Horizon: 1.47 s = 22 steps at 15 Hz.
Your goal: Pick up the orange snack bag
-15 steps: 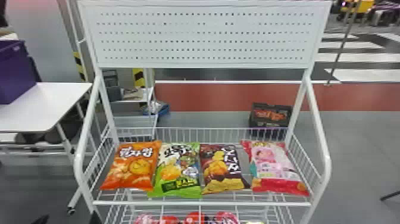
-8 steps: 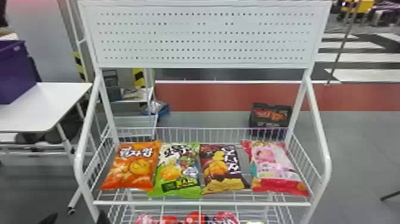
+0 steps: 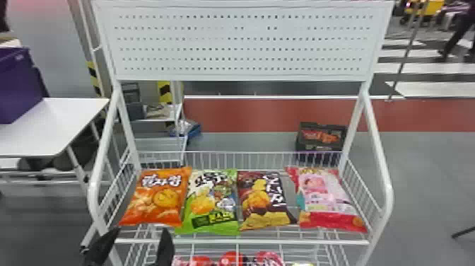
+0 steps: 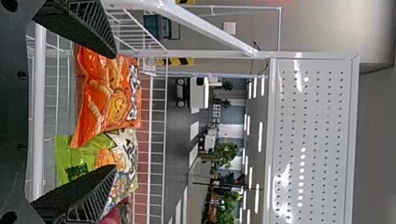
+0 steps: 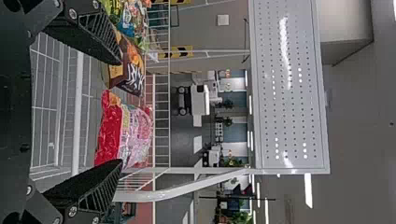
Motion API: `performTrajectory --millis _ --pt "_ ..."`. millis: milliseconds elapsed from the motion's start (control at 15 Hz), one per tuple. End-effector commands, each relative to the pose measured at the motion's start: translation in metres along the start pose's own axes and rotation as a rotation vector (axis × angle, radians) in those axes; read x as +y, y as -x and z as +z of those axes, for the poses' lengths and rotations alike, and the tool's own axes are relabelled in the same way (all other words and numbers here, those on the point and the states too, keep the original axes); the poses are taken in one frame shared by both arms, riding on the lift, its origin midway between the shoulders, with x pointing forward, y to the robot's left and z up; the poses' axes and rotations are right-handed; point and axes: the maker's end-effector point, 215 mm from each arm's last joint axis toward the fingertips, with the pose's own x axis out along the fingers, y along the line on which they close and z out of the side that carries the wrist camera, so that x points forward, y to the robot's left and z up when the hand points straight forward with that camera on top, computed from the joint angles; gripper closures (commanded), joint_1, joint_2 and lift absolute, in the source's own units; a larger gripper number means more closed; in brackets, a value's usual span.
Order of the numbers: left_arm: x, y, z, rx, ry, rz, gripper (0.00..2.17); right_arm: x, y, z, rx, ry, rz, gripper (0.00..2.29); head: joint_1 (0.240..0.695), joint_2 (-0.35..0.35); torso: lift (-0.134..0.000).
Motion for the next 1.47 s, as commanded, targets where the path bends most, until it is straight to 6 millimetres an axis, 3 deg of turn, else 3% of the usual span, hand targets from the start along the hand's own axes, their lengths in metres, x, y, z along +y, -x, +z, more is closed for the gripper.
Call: performTrajectory --millis 0,200,533,933,1133,1333,1400 --pt "-0.008 -0.028 -0.011 0.025 -0.016 0.0 0.04 0.002 0.0 -0.001 0.001 0.0 0.004 0.15 0.499 0.0 0.0" --pt "-0.011 -0.056 -0.026 0.068 -0.035 0.006 0.04 0.001 0.0 -0.002 0.003 0.001 0.002 0.15 0.499 0.0 0.0" --pt "0.007 -0.105 -0.043 0.141 -0.071 0.041 0.04 0.004 0.001 -0.005 0.008 0.002 0.006 0.15 0.499 0.0 0.0" --pt "0.025 -0.129 -0.062 0.208 -0.084 0.059 0.06 0.003 0.0 -0.006 0.009 0.005 0.004 0.15 0.499 0.0 0.0" --pt "0.03 -0.133 -0.068 0.228 -0.077 0.062 0.3 0.003 0.0 -0.005 0.007 0.006 0.003 0.15 0.499 0.0 0.0" --pt "0.033 -0.133 -0.074 0.254 -0.065 0.065 0.99 0.001 -0.001 -0.006 0.006 0.007 0.001 0.15 0.499 0.0 0.0" --pt "0.034 -0.133 -0.075 0.26 -0.067 0.065 1.08 0.001 -0.002 -0.005 0.004 0.007 0.001 0.15 0.499 0.0 0.0"
